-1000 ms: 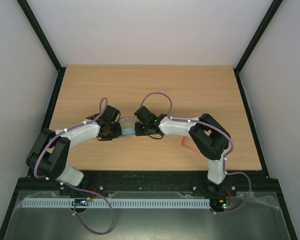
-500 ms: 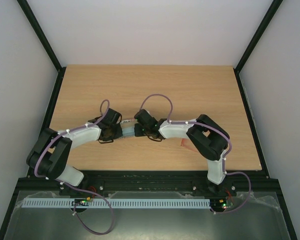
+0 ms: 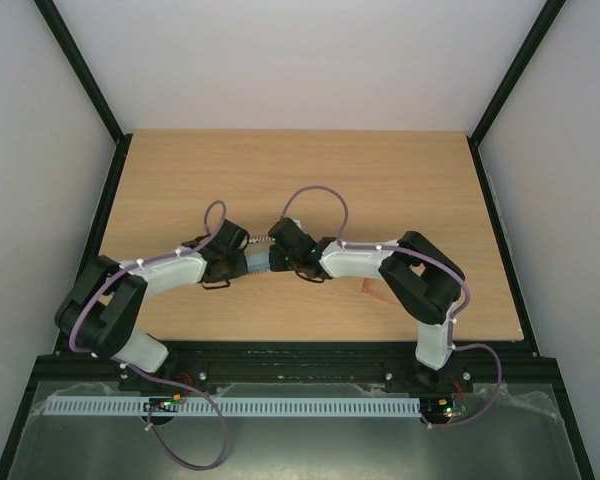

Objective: Organize the sunglasses
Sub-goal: Place the glasses cleaning cloth in the sunglasses case.

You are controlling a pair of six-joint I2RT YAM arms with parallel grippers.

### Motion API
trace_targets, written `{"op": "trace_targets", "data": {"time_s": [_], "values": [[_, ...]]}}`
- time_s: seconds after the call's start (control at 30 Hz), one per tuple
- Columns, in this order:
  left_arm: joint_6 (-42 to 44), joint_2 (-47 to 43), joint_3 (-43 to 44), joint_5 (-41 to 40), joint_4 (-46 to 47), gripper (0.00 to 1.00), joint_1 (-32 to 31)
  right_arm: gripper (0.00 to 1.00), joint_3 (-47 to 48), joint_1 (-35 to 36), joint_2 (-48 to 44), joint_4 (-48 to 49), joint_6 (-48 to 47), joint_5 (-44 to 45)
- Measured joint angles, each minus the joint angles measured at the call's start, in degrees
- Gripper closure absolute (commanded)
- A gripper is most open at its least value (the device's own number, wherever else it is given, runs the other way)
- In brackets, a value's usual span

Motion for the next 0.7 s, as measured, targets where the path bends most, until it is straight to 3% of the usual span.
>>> {"op": "trace_targets", "data": {"time_s": [0.23, 0.3, 0.37, 0.6, 0.7], "values": [[-0.1, 0.3, 0.0, -1.6, 0.0, 0.98, -0.9, 0.79, 0.3, 0.0, -2.4, -2.7, 1.0, 1.3], [-0.2, 0.4, 0.0, -1.8, 0.1, 0.98, -1.0, 0.86, 0.3, 0.0, -3.3, -3.1, 1.0, 1.1], [-0.2, 0.5, 0.0, -1.9, 0.1, 0.98, -1.0, 0.98, 0.4, -0.1, -3.7, -3.1, 0.5, -0.5], [-0.2, 0.7, 0.3, -2.3, -0.2, 0.98, -1.2, 0.98, 1.2, 0.1, -2.3, -2.2, -1.2, -9.2], [-0.2, 0.9, 0.6, -2.3, -0.5, 0.98, -1.2, 0.93, 1.4, 0.2, -1.1, -2.0, -1.2, -10.0]]}}
